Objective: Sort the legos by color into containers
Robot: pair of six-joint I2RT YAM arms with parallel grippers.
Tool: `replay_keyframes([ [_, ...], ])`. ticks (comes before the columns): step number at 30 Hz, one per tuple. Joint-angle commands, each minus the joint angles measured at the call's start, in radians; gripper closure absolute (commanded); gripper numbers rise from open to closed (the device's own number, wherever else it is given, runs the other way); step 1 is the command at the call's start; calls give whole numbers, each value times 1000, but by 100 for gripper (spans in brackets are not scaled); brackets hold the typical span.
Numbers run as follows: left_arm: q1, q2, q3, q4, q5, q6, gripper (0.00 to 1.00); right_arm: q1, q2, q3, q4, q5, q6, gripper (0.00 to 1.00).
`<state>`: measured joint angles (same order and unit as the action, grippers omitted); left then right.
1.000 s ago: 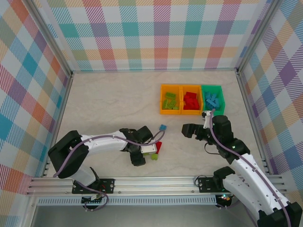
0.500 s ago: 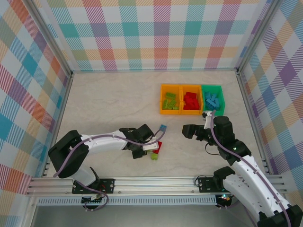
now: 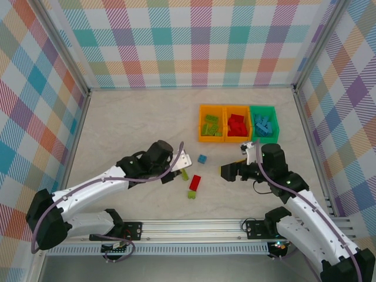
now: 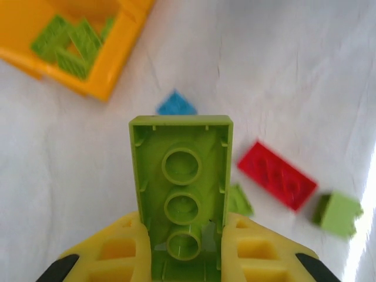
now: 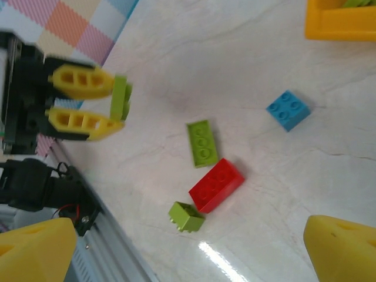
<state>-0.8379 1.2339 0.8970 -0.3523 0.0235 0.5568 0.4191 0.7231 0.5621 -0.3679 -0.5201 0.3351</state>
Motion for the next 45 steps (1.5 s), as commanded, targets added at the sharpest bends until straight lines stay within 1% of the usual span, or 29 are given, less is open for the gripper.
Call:
replay_keyframes([
  [1, 17, 158, 108, 193, 48, -56, 89, 6, 4, -5, 86, -35, 12, 0],
  [3, 21, 301, 218, 252, -14, -150, 89, 6, -7, -11, 90, 16, 39, 0],
  [4, 26, 366, 277, 256, -54, -187, 88, 6, -14, -12, 85, 32, 47, 0],
  [5, 30, 448, 356, 244, -127, -243, 87, 6, -22, -13, 80, 46, 57, 0],
  [6, 37, 529, 454, 195, -208, -305, 85, 7, -33, -14, 73, 56, 67, 0],
  [7, 46, 605, 555, 119, -255, -346, 81, 6, -42, -13, 65, 60, 71, 0],
  [8, 58, 690, 671, 4, -285, -391, 79, 6, -54, -12, 51, 64, 75, 0],
  [9, 68, 762, 780, -60, -303, -423, 78, 6, -65, -8, 37, 71, 78, 0],
  [10, 75, 807, 836, -78, -295, -435, 78, 6, -75, -4, 24, 76, 80, 0],
  [12, 80, 869, 897, -51, -260, -440, 78, 5, -101, 1, -2, 88, 84, 0],
  [13, 82, 892, 924, -47, -262, -450, 76, 6, -111, 1, -12, 92, 84, 0],
  [14, 83, 923, 963, -60, -267, -463, 72, 6, -121, 4, -26, 97, 84, 0],
  [17, 85, 973, 1041, -78, -265, -475, 41, 6, -143, 9, -59, 107, 82, 0],
  [18, 85, 974, 1041, -64, -258, -475, 38, 6, -149, 11, -65, 111, 80, 0],
  [20, 85, 960, 1042, -45, -240, -474, 26, 6, -150, 10, -74, 115, 76, 0],
  [21, 85, 949, 1042, -39, -235, -473, 23, 6, -149, 9, -75, 117, 71, 0],
  [23, 86, 913, 1033, -30, -230, -471, 23, 6, -139, 13, -77, 121, 63, 0],
  [26, 85, 793, 951, 4, -216, -457, 23, 7, -113, 22, -76, 146, 38, 0],
  [28, 84, 673, 862, 11, -207, -427, 23, 28, -80, 34, -71, 166, -8, 0],
  [30, 85, 543, 748, 12, -198, -387, 23, 80, -25, 60, -71, 210, -70, 0],
  [32, 84, 403, 624, 15, -178, -336, 23, 170, 54, 98, -64, 287, -131, 0],
  [35, 76, 183, 437, -2, -175, -243, 23, 331, 213, 152, -5, 384, -218, 0],
  [36, 72, 102, 371, -15, -177, -207, 24, 383, 277, 173, 26, 403, -249, 0],
  [38, 68, -51, 267, -87, -126, -124, 23, 460, 404, 216, 72, 412, -305, 0],
  [40, 68, -198, 180, -172, -65, -43, 23, 506, 532, 265, 101, 415, -344, 0],
  [43, 68, -396, 62, -282, -61, 31, 21, 538, 693, 333, 131, 416, -394, 0],
  [45, 68, -517, -2, -383, -13, 101, 20, 547, 792, 376, 132, 431, -425, 2],
])
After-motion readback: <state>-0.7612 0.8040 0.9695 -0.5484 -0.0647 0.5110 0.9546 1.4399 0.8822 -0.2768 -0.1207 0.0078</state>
